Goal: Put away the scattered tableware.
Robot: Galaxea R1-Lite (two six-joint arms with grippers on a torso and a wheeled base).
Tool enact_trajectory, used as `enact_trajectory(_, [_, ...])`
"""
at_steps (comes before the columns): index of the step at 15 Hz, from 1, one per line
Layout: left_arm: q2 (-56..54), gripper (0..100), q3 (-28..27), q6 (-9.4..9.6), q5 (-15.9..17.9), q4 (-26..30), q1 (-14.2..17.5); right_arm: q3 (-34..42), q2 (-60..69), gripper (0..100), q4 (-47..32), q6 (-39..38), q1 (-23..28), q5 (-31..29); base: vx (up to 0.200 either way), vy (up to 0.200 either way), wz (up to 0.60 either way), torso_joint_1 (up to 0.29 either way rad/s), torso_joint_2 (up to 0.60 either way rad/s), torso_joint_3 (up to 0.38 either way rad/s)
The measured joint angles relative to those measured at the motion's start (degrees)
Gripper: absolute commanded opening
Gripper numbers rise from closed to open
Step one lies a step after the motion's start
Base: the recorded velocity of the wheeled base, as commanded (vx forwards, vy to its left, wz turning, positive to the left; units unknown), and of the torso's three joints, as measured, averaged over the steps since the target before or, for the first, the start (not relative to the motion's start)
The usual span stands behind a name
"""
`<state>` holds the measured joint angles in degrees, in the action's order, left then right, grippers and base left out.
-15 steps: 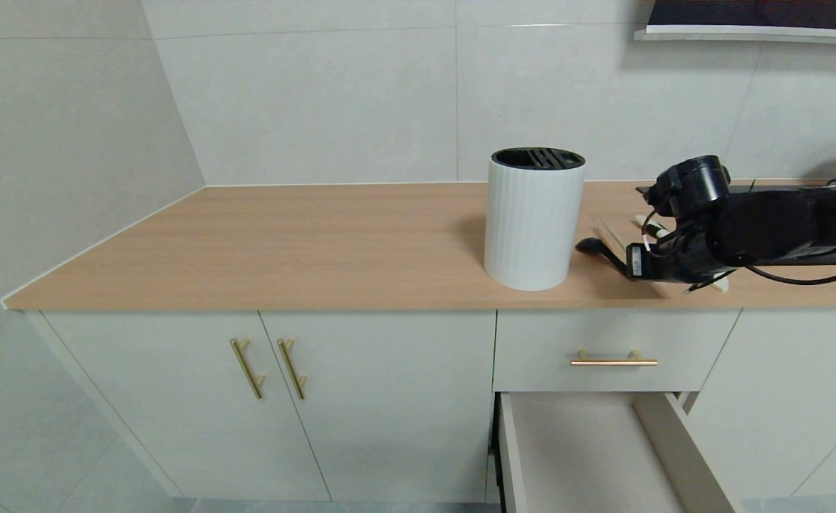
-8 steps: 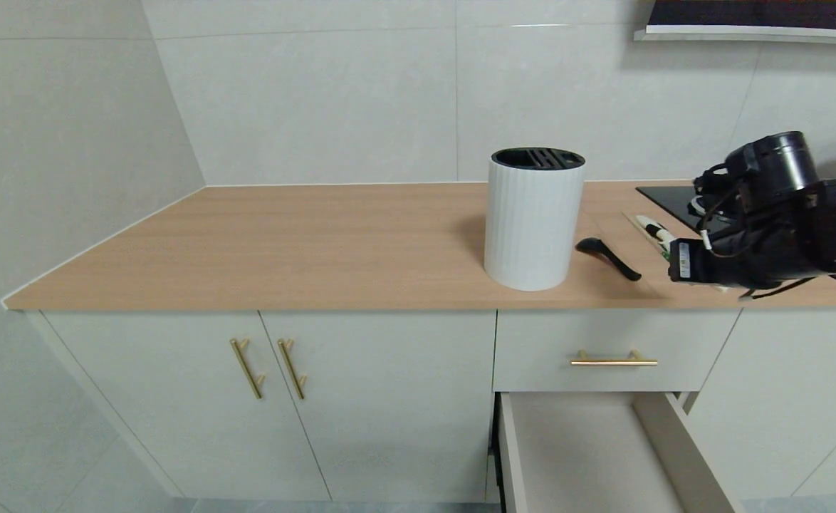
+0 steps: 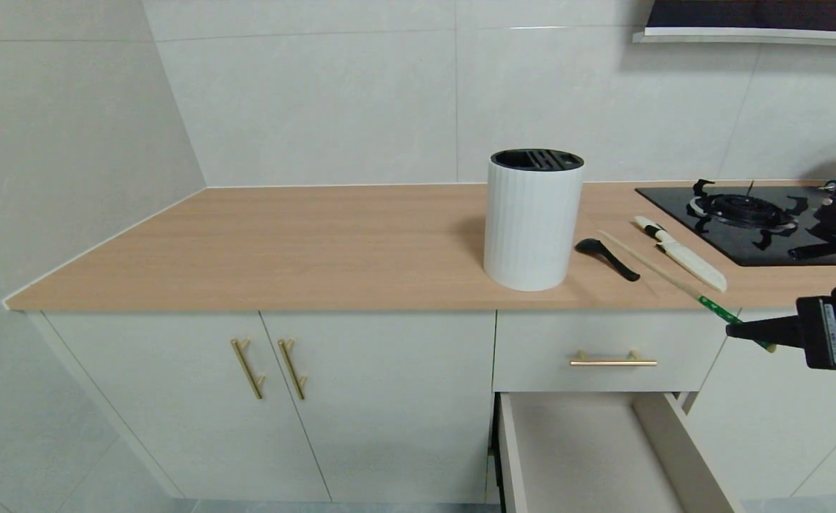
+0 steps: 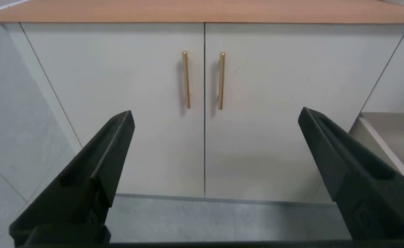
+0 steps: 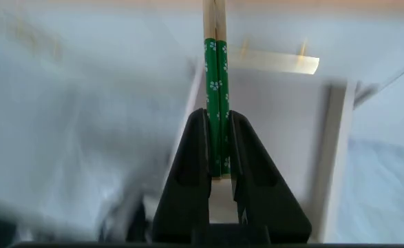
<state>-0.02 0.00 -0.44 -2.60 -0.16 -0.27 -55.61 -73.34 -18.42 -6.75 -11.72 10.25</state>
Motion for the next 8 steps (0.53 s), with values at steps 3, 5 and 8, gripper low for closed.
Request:
enact_trajectory(3, [0.0, 100, 0.0, -0.02, 0.0, 0.0, 0.0, 1.7, 2.9, 0, -2.8, 3.7, -0.1, 4.1, 0.000, 0.000, 0.00, 0.000, 0.00, 0.000])
enact_trajectory(5, [0.0, 100, 0.0, -0.05, 0.0, 0.0, 0.0, 2.8, 3.4, 0, -2.6, 5.2, -0.1, 4.4, 0.000, 0.000, 0.00, 0.000, 0.00, 0.000])
enact_trajectory(8, [0.0, 100, 0.0, -0.05, 0.0, 0.0, 0.0, 4.4, 2.6, 0, -1.2, 6.8, 0.0, 4.4, 0.000, 0.000, 0.00, 0.000, 0.00, 0.000])
